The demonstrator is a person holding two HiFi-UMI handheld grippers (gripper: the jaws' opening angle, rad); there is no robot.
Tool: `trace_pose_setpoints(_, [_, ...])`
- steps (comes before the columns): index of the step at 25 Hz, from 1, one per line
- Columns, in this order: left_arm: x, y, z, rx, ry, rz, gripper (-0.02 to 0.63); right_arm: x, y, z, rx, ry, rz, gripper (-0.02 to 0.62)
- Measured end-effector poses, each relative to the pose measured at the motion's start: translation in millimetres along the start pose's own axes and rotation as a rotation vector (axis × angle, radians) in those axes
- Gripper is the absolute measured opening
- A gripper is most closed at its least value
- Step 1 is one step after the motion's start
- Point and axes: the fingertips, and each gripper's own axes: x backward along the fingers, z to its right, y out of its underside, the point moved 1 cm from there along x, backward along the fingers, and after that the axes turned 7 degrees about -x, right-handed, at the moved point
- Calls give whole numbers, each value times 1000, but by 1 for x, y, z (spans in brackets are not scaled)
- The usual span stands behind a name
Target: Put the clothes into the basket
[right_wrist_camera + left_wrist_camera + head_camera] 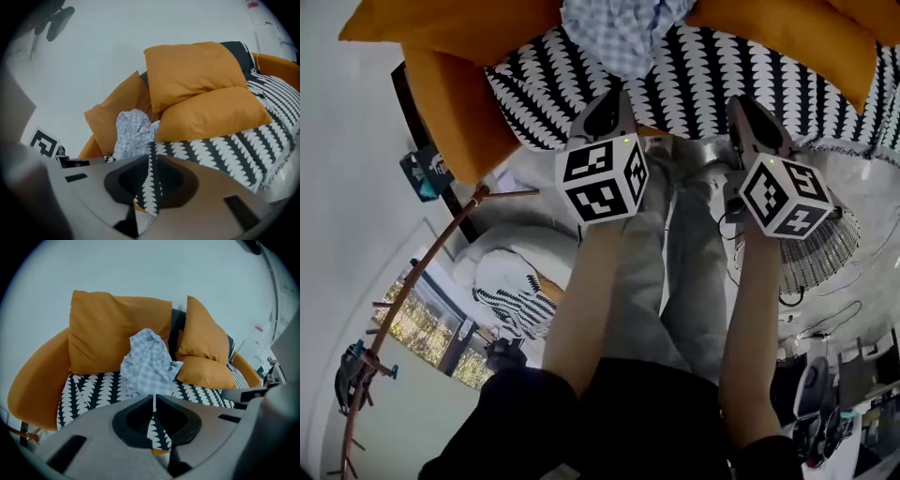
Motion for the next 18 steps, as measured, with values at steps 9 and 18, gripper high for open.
trace_pose_setpoints(9, [-55, -40, -46, 20, 94, -29, 164, -109, -37, -54, 22, -76, -69, 233])
trace_pose_setpoints(18, [-99, -53, -69, 56, 178, -77, 229, -177, -68, -58, 11, -18, -87, 256])
